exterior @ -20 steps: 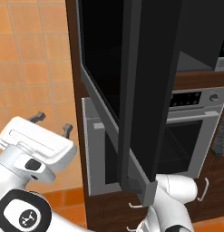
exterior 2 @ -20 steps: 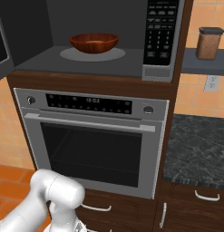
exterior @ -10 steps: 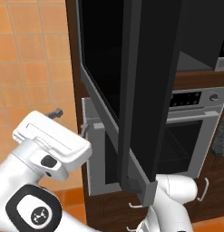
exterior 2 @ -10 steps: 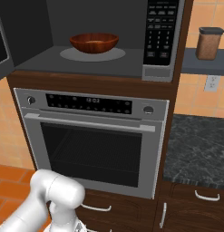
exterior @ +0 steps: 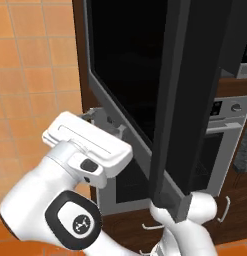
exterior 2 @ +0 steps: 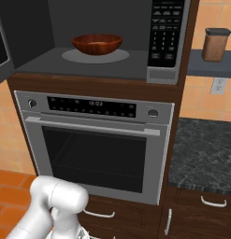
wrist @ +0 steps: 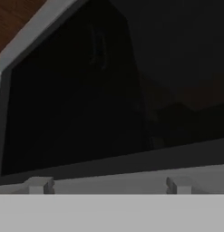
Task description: Open the microwave, place the bowl with waffle inside the microwave, then close the microwave door and turn it on.
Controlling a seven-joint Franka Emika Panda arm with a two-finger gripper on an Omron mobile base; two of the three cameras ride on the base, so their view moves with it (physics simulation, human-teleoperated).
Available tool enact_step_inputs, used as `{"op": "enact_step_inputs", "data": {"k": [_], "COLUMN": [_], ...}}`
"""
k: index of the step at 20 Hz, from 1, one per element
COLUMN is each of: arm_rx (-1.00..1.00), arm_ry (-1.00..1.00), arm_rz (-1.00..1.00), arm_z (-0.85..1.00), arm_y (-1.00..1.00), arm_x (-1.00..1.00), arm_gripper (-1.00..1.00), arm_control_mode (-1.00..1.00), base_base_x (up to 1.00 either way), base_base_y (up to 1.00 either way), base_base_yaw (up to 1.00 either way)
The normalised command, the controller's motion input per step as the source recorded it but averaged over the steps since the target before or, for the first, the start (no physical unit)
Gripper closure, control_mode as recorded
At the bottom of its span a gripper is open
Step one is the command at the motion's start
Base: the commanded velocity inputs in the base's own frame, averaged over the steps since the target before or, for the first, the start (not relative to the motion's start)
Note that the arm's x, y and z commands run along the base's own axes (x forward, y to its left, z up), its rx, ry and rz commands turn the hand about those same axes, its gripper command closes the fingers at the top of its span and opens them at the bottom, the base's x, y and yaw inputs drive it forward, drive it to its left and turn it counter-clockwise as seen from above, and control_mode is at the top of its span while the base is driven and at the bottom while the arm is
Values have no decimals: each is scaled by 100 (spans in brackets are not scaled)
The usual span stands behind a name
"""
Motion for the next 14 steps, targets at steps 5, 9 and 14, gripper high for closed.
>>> {"op": "enact_step_inputs", "data": {"k": [5, 9, 14], "arm_rx": [1, 4, 7], "arm_ry": [0, 0, 0], "arm_rz": [0, 3, 7], "arm_z": [27, 22, 21], "arm_y": [-52, -72, -77], "arm_x": [0, 0, 0], "arm_gripper": [-100, -100, -100], "arm_control_mode": [-100, -100, -100], "base_base_x": [0, 0, 0], "base_base_y": [0, 0, 0], "base_base_yaw": [0, 0, 0]}}
